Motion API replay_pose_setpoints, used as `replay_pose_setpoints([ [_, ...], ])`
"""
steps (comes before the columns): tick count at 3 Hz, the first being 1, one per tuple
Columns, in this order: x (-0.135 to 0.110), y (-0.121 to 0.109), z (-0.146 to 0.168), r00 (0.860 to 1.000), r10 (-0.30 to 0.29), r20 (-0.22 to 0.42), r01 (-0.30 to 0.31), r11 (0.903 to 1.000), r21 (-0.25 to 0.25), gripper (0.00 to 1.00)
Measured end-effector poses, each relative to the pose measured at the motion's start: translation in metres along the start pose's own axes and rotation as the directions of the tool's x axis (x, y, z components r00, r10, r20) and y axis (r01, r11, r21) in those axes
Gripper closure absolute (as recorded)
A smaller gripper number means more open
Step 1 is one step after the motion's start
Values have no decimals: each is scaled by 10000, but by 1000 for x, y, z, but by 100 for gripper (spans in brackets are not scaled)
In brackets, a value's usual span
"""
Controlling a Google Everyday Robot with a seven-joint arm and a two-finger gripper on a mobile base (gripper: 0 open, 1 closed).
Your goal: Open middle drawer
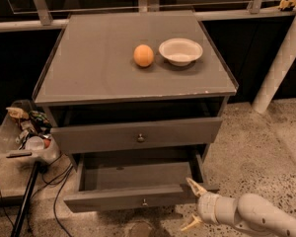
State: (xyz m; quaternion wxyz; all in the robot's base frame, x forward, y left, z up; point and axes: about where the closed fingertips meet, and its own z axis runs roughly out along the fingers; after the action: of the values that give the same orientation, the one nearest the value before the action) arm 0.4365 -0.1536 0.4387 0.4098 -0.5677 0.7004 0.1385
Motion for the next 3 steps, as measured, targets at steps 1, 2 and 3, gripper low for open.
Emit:
replay_pose_setpoints([
  [1,0,2,1,10000,35,63,-35,10000,-41,0],
  [2,10,12,30,9980,529,344,-512,9976,-474,0],
  [3,10,12,30,9980,529,346,-512,9975,-478,0],
])
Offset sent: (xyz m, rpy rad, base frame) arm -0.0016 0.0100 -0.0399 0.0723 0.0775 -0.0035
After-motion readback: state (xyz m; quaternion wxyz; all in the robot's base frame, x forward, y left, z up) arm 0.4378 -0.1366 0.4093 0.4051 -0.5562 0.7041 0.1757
